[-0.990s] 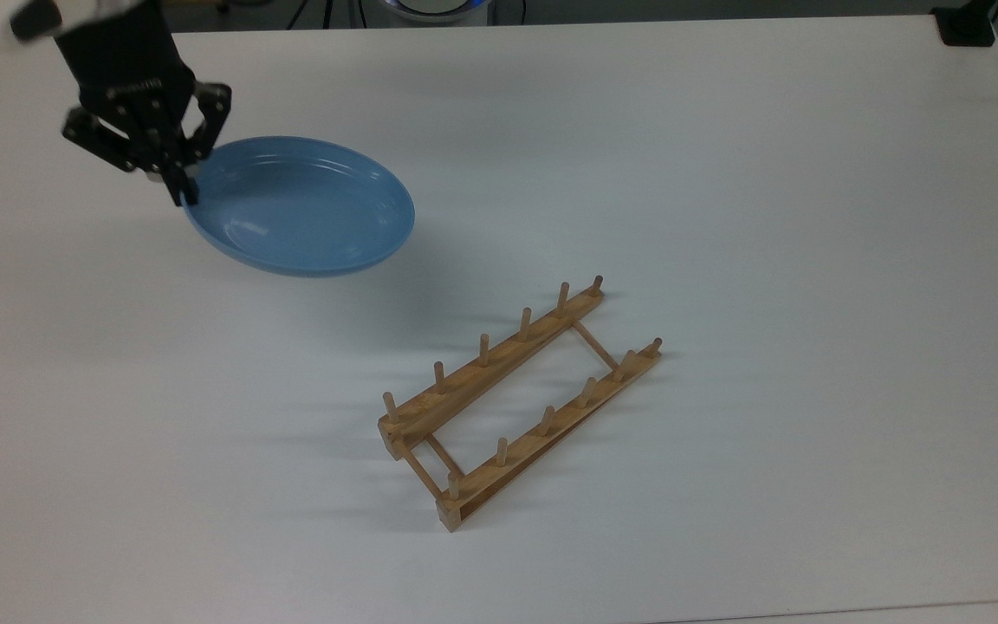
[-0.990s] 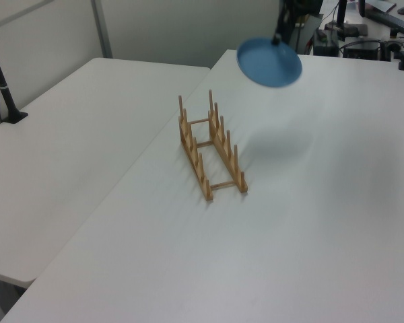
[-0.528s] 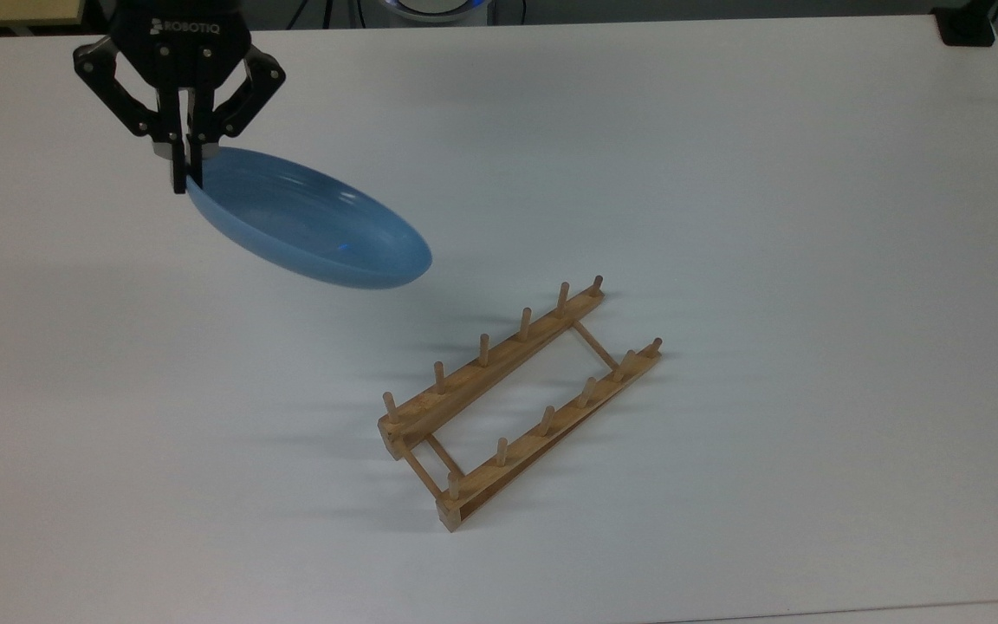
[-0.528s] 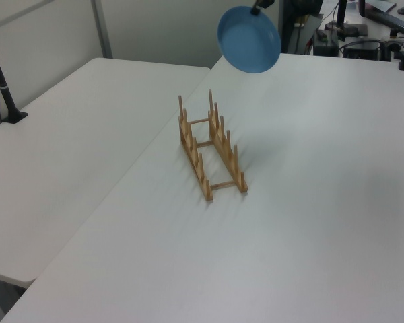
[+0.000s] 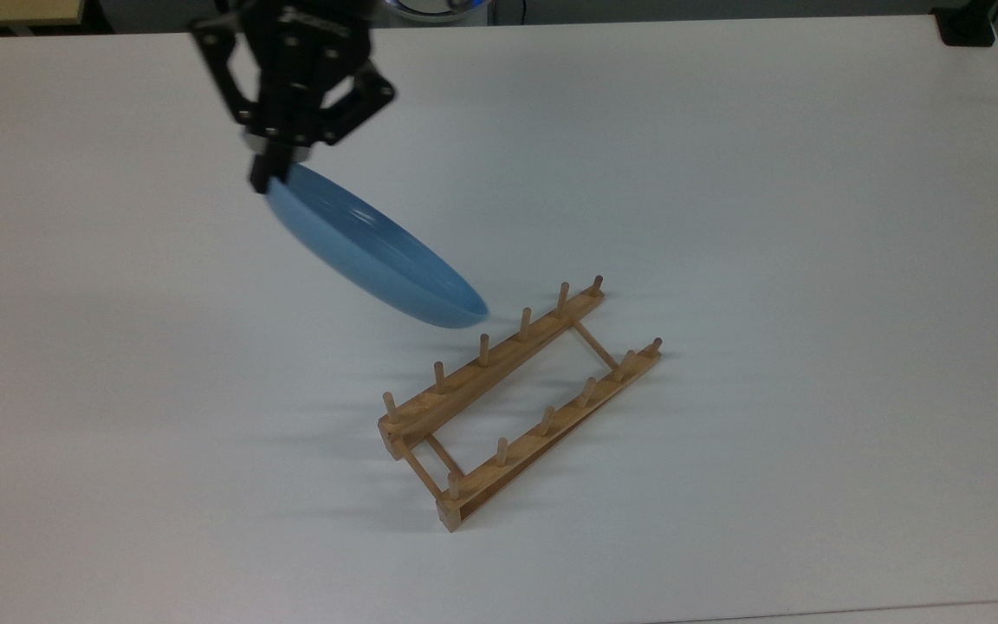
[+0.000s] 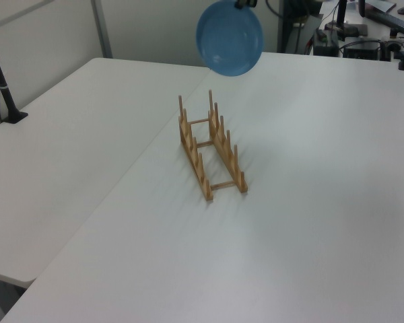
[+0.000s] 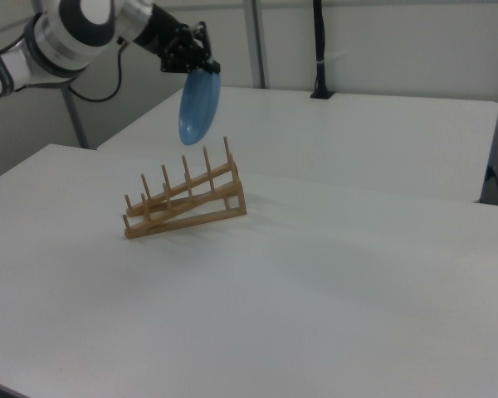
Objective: Place plate in plate rack
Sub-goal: 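Carry the upright plate over the rack and lower it between pegs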
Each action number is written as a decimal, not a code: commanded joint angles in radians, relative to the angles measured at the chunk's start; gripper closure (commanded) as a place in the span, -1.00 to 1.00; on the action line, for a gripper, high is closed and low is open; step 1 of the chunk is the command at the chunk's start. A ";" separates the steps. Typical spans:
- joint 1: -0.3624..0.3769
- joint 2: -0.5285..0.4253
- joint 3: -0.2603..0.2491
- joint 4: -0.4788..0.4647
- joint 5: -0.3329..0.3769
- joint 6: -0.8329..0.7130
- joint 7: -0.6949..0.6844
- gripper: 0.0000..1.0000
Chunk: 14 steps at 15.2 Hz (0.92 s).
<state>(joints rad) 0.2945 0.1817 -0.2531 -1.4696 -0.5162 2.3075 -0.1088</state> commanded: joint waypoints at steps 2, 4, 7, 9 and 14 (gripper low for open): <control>-0.024 -0.018 0.155 -0.026 -0.253 -0.069 0.187 1.00; -0.040 -0.007 0.218 -0.032 -0.332 -0.111 0.228 1.00; -0.038 0.031 0.282 -0.032 -0.471 -0.177 0.309 1.00; -0.034 0.068 0.298 -0.032 -0.551 -0.183 0.362 1.00; -0.015 0.134 0.298 -0.031 -0.610 -0.183 0.402 1.00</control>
<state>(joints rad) 0.2716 0.3058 0.0374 -1.4995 -1.0972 2.1350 0.2677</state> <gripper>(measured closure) 0.952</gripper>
